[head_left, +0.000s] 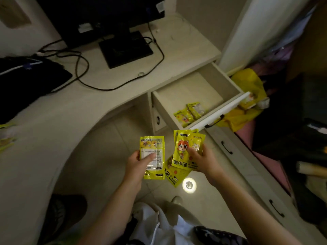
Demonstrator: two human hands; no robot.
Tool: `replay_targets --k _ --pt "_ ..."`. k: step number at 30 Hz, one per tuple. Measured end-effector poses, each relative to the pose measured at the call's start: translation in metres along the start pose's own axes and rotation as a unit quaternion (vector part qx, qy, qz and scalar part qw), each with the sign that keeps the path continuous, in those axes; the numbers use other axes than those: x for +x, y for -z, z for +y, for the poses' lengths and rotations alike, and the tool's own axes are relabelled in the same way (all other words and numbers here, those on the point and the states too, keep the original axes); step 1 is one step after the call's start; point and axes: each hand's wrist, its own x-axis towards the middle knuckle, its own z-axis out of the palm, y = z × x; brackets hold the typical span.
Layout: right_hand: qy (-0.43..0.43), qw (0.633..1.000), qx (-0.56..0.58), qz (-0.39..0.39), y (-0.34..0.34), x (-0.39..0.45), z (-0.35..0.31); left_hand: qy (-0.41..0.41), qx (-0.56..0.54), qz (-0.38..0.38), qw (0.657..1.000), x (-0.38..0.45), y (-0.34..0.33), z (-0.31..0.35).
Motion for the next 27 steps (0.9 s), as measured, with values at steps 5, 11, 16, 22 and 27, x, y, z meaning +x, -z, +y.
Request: replay_targets --k 5,11,16,22,27 --pt "-0.016 1.000 0.019 0.017 0.054 0.019 0.001 0.002 0.021 -0.019 1.000 0.002 -0.064 0.012" --pt "-0.007 0.999 0.025 0.024 0.087 0.056 -0.020 -0.011 0.018 -0.018 1.000 0.031 -0.112 0.035" --pt "0.011 0.999 0.016 0.026 0.104 0.101 -0.052 -0.011 0.008 -0.025 1.000 0.064 -0.144 0.059" --pt "0.003 1.000 -0.007 0.022 0.119 0.166 -0.091 0.010 0.016 -0.021 1.000 0.117 -0.171 0.091" --pt "0.011 0.998 -0.054 0.008 0.130 0.222 -0.119 0.021 -0.003 -0.009 1.000 0.155 -0.191 0.114"
